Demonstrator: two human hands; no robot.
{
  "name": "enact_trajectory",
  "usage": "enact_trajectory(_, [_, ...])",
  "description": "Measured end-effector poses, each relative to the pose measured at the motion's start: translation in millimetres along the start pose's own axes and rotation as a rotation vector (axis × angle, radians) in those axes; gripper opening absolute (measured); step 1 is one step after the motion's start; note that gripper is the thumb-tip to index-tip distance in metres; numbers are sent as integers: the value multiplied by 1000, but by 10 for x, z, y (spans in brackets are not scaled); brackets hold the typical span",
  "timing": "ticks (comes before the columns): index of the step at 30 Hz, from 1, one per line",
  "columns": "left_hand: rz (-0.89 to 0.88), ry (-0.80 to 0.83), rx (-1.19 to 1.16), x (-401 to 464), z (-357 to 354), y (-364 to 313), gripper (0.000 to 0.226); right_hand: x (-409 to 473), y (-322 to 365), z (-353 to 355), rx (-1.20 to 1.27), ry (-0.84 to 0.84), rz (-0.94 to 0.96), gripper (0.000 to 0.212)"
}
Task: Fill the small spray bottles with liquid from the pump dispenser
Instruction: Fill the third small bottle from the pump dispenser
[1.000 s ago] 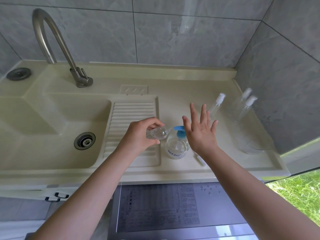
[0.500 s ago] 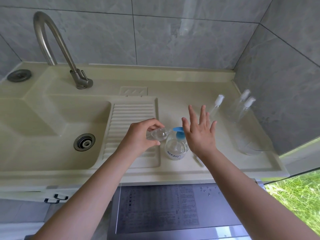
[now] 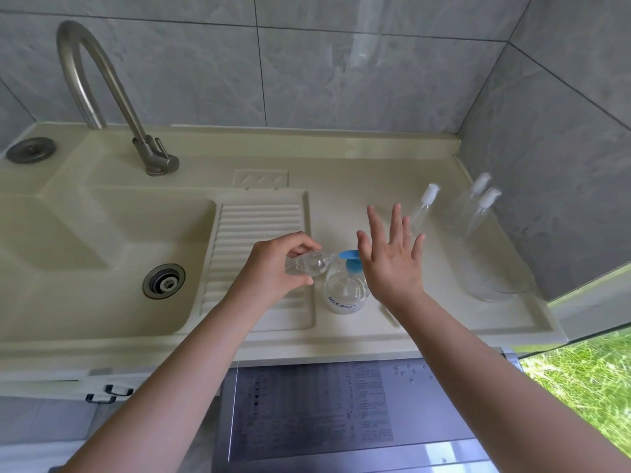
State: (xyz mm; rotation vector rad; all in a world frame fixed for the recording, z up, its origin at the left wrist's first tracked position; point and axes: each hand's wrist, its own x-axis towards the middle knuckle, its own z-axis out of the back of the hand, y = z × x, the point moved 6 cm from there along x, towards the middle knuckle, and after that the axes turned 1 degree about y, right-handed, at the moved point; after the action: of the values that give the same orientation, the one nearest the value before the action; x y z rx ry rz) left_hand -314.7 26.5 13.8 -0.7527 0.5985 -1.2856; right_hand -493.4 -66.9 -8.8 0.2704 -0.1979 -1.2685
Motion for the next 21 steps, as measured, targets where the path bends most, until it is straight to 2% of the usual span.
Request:
enact_trajectory(7, [-10,0,0,2,-13,-4,51,23,-18,21,110,42,-24,65])
enact_trajectory(15, [5,-2,0,2,-8,-12,50,8,5,-10,8,48,-7,60])
enact_trajectory(19, [-5,1,2,-6,-15,-23,51,84,-32,-3,20,67,43,75])
enact_trajectory(21, [-4,2,-3,-11,-23,-35,51,97,-38,-25,28,83,72,102])
